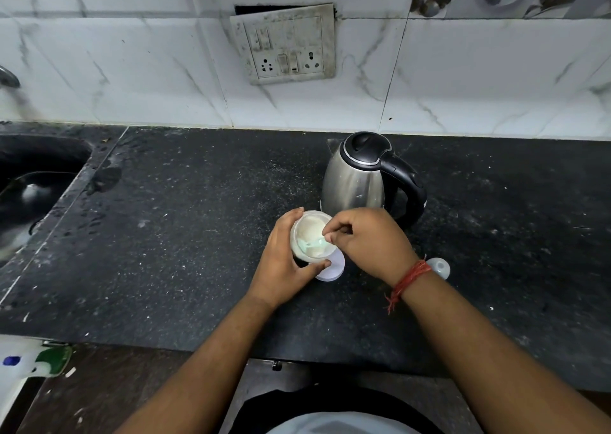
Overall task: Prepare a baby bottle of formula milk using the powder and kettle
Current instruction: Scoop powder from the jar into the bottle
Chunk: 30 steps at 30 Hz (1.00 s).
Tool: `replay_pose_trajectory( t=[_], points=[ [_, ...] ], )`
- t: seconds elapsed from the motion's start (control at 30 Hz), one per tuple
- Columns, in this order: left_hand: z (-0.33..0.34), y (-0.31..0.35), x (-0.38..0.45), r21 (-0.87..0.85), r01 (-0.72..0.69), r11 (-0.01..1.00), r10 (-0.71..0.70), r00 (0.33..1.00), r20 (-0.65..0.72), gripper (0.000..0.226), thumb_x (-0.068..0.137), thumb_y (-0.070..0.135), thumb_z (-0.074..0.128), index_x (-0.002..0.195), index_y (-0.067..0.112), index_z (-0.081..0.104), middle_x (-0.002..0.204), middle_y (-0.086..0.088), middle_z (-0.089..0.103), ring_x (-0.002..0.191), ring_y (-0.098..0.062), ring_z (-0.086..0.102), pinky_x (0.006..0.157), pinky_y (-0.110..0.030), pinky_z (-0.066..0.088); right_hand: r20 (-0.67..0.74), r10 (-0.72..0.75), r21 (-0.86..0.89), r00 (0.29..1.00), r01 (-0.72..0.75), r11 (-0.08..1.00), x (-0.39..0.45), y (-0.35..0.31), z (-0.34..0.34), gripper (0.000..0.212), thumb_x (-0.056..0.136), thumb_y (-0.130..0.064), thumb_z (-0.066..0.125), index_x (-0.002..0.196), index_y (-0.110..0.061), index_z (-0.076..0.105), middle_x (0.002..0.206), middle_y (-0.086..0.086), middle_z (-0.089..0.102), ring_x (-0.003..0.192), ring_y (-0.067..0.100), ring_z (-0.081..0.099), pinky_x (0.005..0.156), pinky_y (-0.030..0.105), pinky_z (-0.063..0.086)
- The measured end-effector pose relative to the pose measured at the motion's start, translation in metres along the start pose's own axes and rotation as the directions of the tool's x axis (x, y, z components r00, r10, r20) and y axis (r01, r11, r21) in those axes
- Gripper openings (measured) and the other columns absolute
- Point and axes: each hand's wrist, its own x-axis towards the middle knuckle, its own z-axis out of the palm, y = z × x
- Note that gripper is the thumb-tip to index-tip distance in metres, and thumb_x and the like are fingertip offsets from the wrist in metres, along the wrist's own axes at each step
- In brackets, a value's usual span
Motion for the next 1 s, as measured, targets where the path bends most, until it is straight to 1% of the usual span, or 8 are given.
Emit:
replay_pose_trajectory(
  t=[0.07, 0.17, 0.4, 0.53, 0.6, 0.83, 0.93, 1.0],
  points=[
    [0.000, -0.002, -0.001, -0.001, 0.014, 1.000, -0.014, 1.000, -0.002, 0.100, 0.069, 0.044, 0.089, 0.151, 0.028, 0.034, 0.154, 0.013, 0.041, 0.144, -0.007, 0.042, 0.119, -0.038, 0.040, -0.020, 0.037, 0.137, 0.999, -0.034, 0.990, 0.001, 0.003, 0.000, 0.010, 0.086, -0.016, 0.076, 0.083, -0.025, 0.079, 0.065, -0.025, 0.066, 0.070, -0.007, 0.062, 0.070, 0.018, 0.049],
    [-0.002, -0.006, -0.001, -0.021, 0.043, 0.999, -0.043, 0.999, -0.010, 0.100, 0.070, 0.034, 0.094, 0.151, 0.028, 0.035, 0.153, 0.011, 0.043, 0.143, -0.009, 0.043, 0.118, -0.039, 0.041, -0.055, 0.097, 0.274, 0.994, -0.078, 0.959, 0.002, 0.009, -0.002, 0.009, 0.086, -0.012, 0.077, 0.084, -0.020, 0.080, 0.064, -0.015, 0.066, 0.063, -0.005, 0.058, 0.063, 0.008, 0.044],
    [-0.007, -0.015, 0.000, -0.081, 0.103, 0.991, -0.108, 0.992, -0.060, 0.093, 0.071, 0.029, 0.096, 0.146, 0.022, 0.041, 0.146, 0.009, 0.050, 0.137, -0.010, 0.050, 0.115, -0.036, 0.043, -0.049, 0.235, 0.540, 0.971, -0.172, 0.824, 0.004, 0.015, 0.002, 0.007, 0.089, -0.007, 0.074, 0.088, -0.012, 0.079, 0.065, -0.005, 0.060, 0.043, -0.003, 0.046, 0.044, 0.010, 0.034],
    [-0.012, -0.021, 0.000, -0.121, 0.137, 0.983, -0.150, 0.984, -0.100, 0.087, 0.072, 0.028, 0.095, 0.140, 0.029, 0.041, 0.140, 0.016, 0.049, 0.133, -0.004, 0.051, 0.111, -0.022, 0.041, -0.040, 0.304, 0.641, 0.952, -0.209, 0.738, 0.006, 0.017, 0.013, 0.008, 0.090, -0.005, 0.071, 0.088, -0.010, 0.077, 0.071, 0.008, 0.062, 0.038, -0.001, 0.041, 0.037, 0.014, 0.030],
    [-0.016, -0.026, 0.001, -0.134, 0.175, 0.975, -0.191, 0.974, -0.118, 0.088, 0.070, 0.033, 0.092, 0.140, 0.032, 0.038, 0.139, 0.019, 0.047, 0.132, -0.002, 0.049, 0.111, -0.019, 0.039, -0.033, 0.333, 0.677, 0.942, -0.224, 0.701, 0.005, 0.018, 0.018, 0.008, 0.091, -0.004, 0.070, 0.088, -0.010, 0.076, 0.075, 0.011, 0.065, 0.038, 0.000, 0.041, 0.036, 0.015, 0.030],
    [-0.021, -0.050, 0.002, -0.136, 0.248, 0.959, -0.260, 0.963, -0.077, 0.086, 0.070, 0.036, 0.091, 0.138, 0.035, 0.038, 0.141, 0.007, 0.050, 0.133, -0.008, 0.052, 0.115, -0.039, 0.044, -0.041, 0.363, 0.697, 0.931, -0.234, 0.678, 0.008, 0.018, 0.032, 0.009, 0.092, -0.008, 0.071, 0.087, -0.013, 0.077, 0.072, 0.004, 0.068, 0.038, 0.001, 0.039, 0.036, 0.017, 0.031],
    [-0.022, -0.057, -0.001, -0.153, 0.282, 0.947, -0.295, 0.953, -0.071, 0.085, 0.070, 0.039, 0.090, 0.134, 0.051, 0.036, 0.143, 0.007, 0.050, 0.134, -0.009, 0.051, 0.114, -0.036, 0.045, -0.038, 0.363, 0.705, 0.931, -0.233, 0.670, 0.009, 0.017, 0.035, 0.011, 0.091, -0.007, 0.071, 0.086, -0.014, 0.077, 0.071, 0.004, 0.068, 0.038, 0.004, 0.038, 0.037, 0.018, 0.031],
    [-0.024, -0.059, -0.002, -0.168, 0.296, 0.940, -0.308, 0.950, -0.052, 0.086, 0.073, 0.036, 0.090, 0.135, 0.052, 0.033, 0.143, 0.012, 0.050, 0.133, -0.005, 0.051, 0.114, -0.035, 0.044, -0.036, 0.364, 0.705, 0.931, -0.234, 0.669, 0.009, 0.017, 0.037, 0.011, 0.092, -0.007, 0.070, 0.086, -0.014, 0.076, 0.072, 0.004, 0.068, 0.039, 0.005, 0.038, 0.038, 0.018, 0.031]
  ],
)
